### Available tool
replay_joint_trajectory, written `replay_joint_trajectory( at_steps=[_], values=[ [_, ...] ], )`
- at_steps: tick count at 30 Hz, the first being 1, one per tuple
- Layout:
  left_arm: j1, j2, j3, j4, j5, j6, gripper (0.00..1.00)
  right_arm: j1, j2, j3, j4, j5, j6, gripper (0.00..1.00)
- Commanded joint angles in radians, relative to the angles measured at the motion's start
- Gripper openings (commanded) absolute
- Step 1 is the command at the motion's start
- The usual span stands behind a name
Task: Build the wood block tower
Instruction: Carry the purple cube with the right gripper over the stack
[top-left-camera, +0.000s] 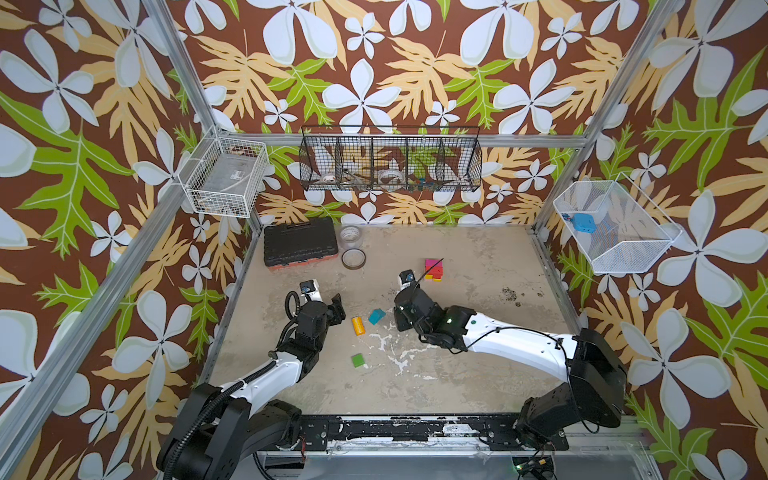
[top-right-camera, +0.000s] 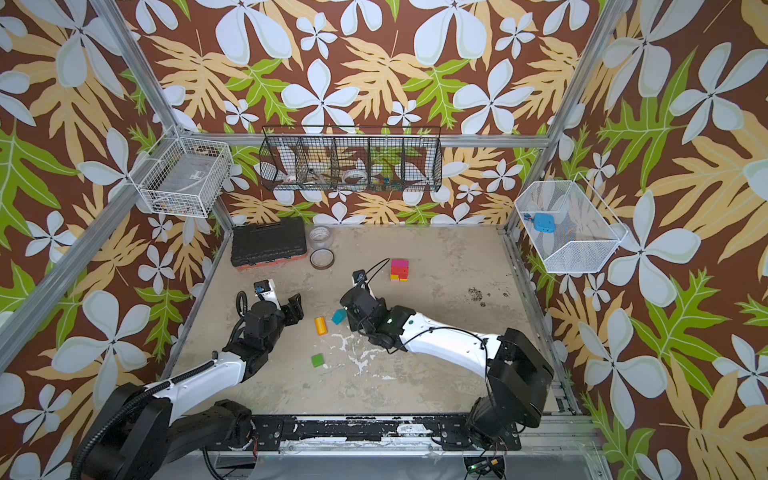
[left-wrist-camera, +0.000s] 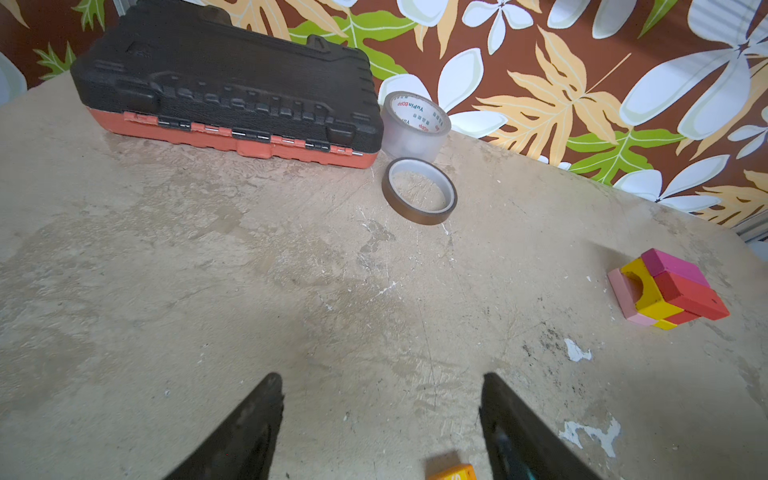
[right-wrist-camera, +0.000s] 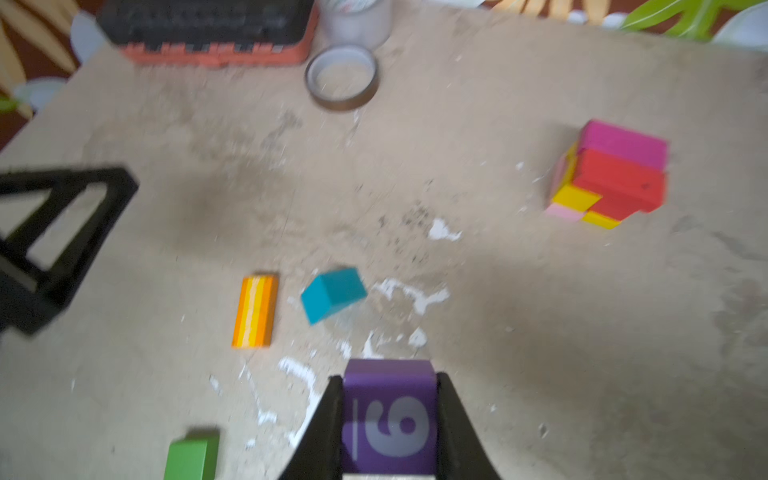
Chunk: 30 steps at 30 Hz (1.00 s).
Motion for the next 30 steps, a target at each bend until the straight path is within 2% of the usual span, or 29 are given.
replay_joint_trajectory(
  at_steps=[1, 5, 15, 24, 30],
  values=[
    [0.001, -0.007, -0.004, 0.031, 0.001, 0.007, 0.76, -0.064, 0.004, 0.057, -0.093, 0.044, 0.044, 0.04],
    [0.001, -0.013, -0.008, 0.034, -0.001, 0.007, 0.76, -0.143, 0.032, 0.128, -0.141, 0.058, 0.042, 0.05],
    [0.001, -0.006, -0.005, 0.032, -0.010, 0.006, 0.76, -0.421, 0.179, 0.273, -0.188, -0.099, -0.025, 0.01],
    [0.001, 0.012, 0.008, 0.024, -0.014, 0.006, 0.76, -0.465, 0.377, 0.434, -0.238, -0.129, -0.085, 0.00],
    [0.001, 0.015, 0.011, 0.024, -0.016, 0.006, 0.76, -0.491, 0.445, 0.488, -0.244, -0.155, -0.099, 0.00]
  ],
)
